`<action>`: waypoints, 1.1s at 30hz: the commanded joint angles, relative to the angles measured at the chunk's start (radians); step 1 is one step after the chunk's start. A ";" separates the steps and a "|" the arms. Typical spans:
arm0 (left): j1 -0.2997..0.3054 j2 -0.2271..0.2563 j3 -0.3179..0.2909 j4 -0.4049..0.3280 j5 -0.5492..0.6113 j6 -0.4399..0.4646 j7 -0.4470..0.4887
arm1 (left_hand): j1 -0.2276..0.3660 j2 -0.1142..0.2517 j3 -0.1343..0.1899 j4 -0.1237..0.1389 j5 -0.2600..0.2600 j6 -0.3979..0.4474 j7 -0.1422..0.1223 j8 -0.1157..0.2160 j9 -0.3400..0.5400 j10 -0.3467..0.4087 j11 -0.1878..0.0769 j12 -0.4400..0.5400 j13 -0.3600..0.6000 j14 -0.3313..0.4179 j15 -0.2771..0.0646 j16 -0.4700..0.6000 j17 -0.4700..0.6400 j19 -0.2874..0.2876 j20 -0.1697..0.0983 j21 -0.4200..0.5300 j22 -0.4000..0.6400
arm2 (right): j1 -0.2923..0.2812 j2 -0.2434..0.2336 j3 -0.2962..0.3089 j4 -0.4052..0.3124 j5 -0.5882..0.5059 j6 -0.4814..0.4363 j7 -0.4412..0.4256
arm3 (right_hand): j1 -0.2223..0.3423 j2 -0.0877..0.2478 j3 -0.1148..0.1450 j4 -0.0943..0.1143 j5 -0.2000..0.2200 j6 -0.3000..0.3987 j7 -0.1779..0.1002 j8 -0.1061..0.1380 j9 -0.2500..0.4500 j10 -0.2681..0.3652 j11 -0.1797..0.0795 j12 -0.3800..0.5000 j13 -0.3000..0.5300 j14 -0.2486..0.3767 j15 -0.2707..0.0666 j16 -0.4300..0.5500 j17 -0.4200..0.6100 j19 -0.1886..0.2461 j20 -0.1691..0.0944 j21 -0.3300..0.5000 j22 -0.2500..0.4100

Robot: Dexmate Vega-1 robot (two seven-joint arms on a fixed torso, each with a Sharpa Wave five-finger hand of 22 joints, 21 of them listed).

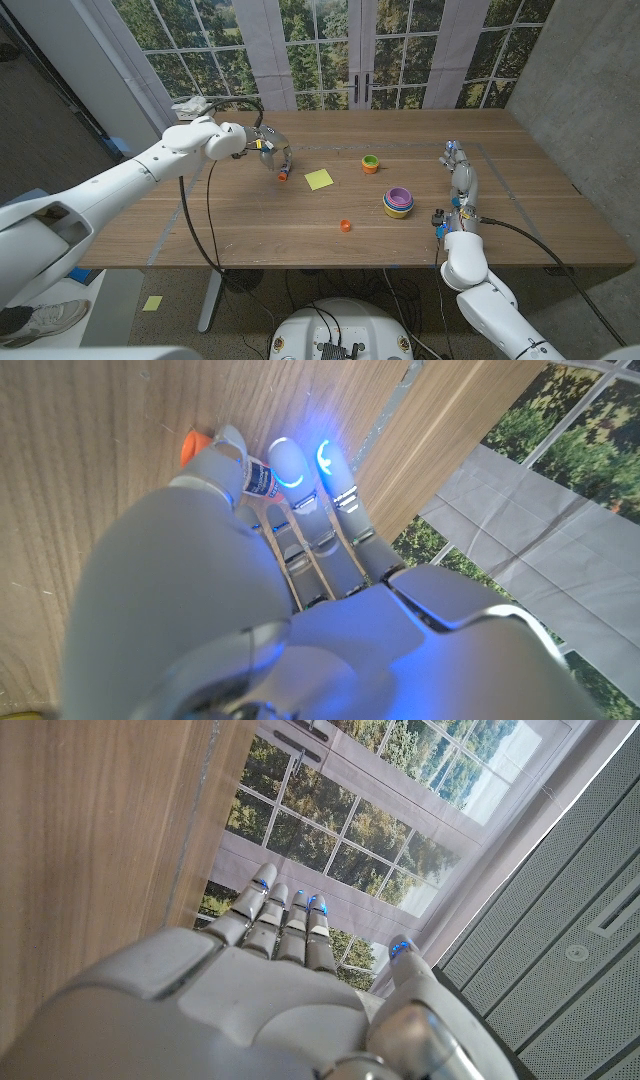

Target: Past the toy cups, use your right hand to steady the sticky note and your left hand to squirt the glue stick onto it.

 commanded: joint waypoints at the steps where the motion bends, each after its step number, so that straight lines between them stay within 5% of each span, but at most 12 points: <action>1: -0.035 -0.029 0.036 0.081 0.007 -0.058 0.027 | 0.007 0.014 -0.002 -0.001 0.006 0.005 -0.002 -0.001 0.005 0.002 -0.002 -0.008 0.002 -0.004 -0.025 0.003 -0.004 -0.007 -0.153 -0.007 -0.002 | -0.001 0.002 -0.003 -0.015 -0.025 -0.025 -0.022 | 0.000 -0.002 -0.003 -0.002 -0.002 0.011 0.000 0.002 0.002 0.014 0.002 0.004 0.003 0.007 0.001 0.007 -0.001 0.009 -0.013 -0.002 0.005; 18: -0.103 -0.084 0.111 0.190 0.044 -0.093 0.046 | -0.008 0.049 -0.004 0.008 0.008 0.015 0.011 -0.011 0.006 0.022 0.001 -0.009 0.004 -0.019 -0.029 -0.030 -0.046 -0.029 -0.145 -0.030 -0.021 | 0.010 0.000 -0.007 -0.038 -0.060 -0.084 -0.055 | -0.003 -0.002 -0.005 -0.005 -0.002 0.015 0.000 0.002 0.002 0.016 0.002 0.003 0.003 0.013 0.004 0.007 -0.004 0.015 -0.014 -0.014 0.005; 25: -0.120 -0.091 0.141 0.209 0.084 -0.090 0.069 | -0.037 0.067 0.020 -0.002 0.009 0.021 0.015 -0.033 0.005 0.059 0.001 0.010 0.009 -0.075 -0.035 -0.254 -0.143 -0.066 -0.139 -0.052 -0.025 | 0.015 -0.002 -0.010 -0.043 -0.078 -0.099 -0.070 | -0.005 -0.002 -0.005 -0.005 -0.002 0.016 -0.001 0.002 0.002 0.019 0.001 0.004 0.003 0.019 0.003 0.009 -0.005 0.017 -0.013 -0.017 0.005; 28: -0.128 -0.092 0.151 0.217 0.094 -0.100 0.085 | -0.036 0.051 0.035 -0.011 0.008 0.031 0.021 -0.043 0.006 0.076 0.002 0.012 0.010 -0.099 -0.043 -0.463 -0.268 -0.059 -0.130 -0.035 -0.023 | 0.016 -0.006 -0.012 -0.046 -0.092 -0.107 -0.077 | -0.004 -0.002 -0.004 -0.007 -0.001 0.016 0.000 0.001 0.002 0.020 0.002 0.004 0.003 0.020 0.003 0.009 -0.006 0.018 -0.013 -0.018 0.005; 33: -0.128 -0.093 0.162 0.221 0.105 -0.095 0.097 | -0.037 0.048 0.043 -0.009 0.008 0.056 0.023 -0.039 0.006 0.090 0.004 0.016 0.011 -0.167 -0.046 -0.588 -0.305 -0.052 -0.129 -0.034 -0.024 | 0.019 -0.005 -0.014 -0.049 -0.096 -0.110 -0.083 | -0.004 -0.001 -0.005 -0.007 -0.001 0.017 -0.001 0.001 0.002 0.024 0.003 0.005 0.003 0.026 0.003 0.011 -0.007 0.021 -0.013 -0.020 0.005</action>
